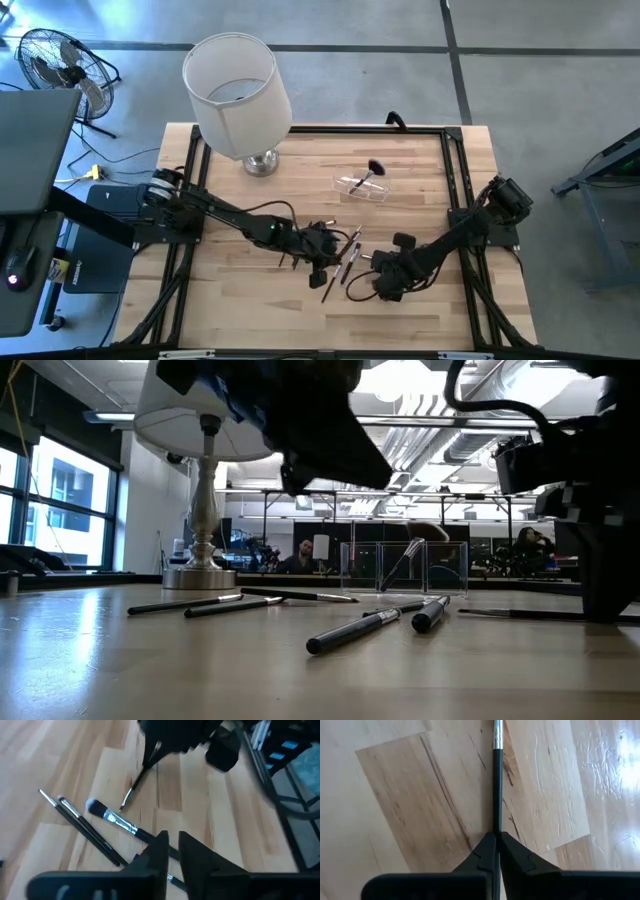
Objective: Pick & Place Makeup Supplies
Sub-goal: Put the makeup brush into the transparent organizer
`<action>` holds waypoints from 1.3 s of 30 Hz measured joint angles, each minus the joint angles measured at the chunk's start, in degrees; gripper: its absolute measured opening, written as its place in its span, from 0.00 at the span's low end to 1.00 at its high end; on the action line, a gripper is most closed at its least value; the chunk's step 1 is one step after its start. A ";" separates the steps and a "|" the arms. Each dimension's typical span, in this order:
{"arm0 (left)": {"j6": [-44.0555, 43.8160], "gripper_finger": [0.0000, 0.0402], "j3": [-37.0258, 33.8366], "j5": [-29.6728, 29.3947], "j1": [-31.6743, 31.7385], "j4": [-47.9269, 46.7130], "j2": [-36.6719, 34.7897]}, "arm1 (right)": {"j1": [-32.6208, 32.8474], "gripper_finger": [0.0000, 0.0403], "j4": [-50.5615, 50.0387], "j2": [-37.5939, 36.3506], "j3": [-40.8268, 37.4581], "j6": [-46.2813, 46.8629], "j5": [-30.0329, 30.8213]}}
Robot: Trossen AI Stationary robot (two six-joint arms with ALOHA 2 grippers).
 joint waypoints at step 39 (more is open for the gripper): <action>25.07 0.30 23.08 2.54 5.88 -10.51 21.37 | 0.55 0.01 0.25 0.04 0.04 -2.36 1.44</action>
